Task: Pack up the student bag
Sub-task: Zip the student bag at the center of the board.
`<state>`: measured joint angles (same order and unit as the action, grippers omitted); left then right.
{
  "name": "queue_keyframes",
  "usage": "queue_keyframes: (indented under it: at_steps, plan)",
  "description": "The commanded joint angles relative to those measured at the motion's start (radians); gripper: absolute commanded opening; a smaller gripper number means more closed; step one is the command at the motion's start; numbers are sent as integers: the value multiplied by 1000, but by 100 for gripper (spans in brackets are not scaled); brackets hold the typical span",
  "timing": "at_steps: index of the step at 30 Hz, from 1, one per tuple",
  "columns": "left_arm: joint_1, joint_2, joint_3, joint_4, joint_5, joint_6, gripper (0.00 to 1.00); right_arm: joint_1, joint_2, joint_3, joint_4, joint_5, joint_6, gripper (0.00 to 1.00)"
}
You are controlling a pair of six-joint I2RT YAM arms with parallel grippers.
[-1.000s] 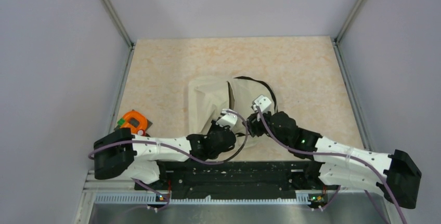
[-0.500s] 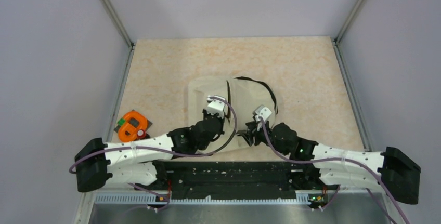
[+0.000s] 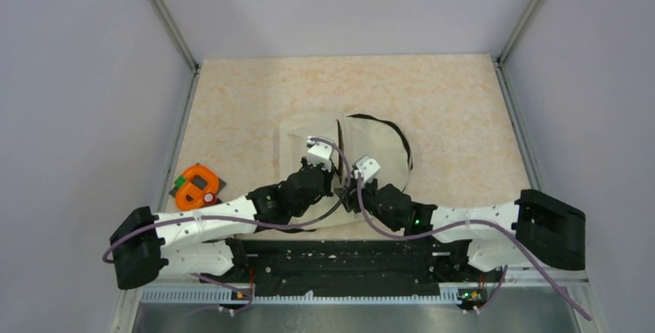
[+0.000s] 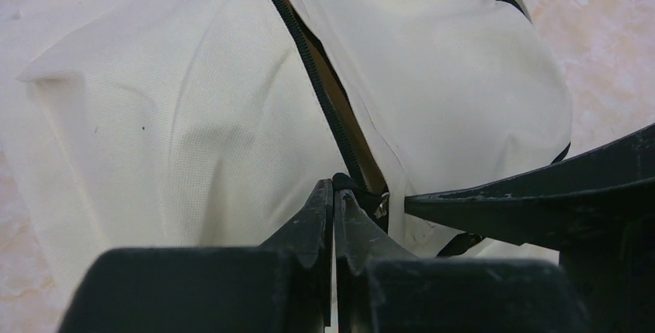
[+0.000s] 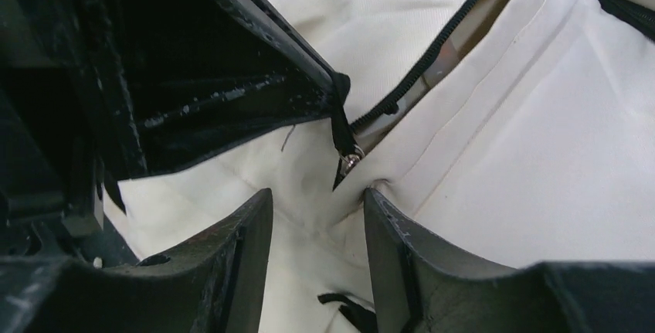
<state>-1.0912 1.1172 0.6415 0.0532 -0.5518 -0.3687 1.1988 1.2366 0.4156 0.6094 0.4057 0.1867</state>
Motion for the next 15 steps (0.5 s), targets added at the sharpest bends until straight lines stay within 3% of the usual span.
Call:
queue_keyframes:
  at_steps: [1, 3, 7, 15]
  plan:
    - [20, 5, 52, 81, 35, -13, 0, 34, 83, 82, 70, 142, 16, 44]
    - [31, 9, 60, 89, 43, -12, 0, 41, 126, 97, 52, 202, 22, 36]
    - [74, 26, 88, 104, 59, -23, 0, 56, 153, 95, 4, 290, 30, 3]
    - [159, 90, 157, 131, 81, -13, 0, 87, 98, 29, -59, 272, 77, 0]
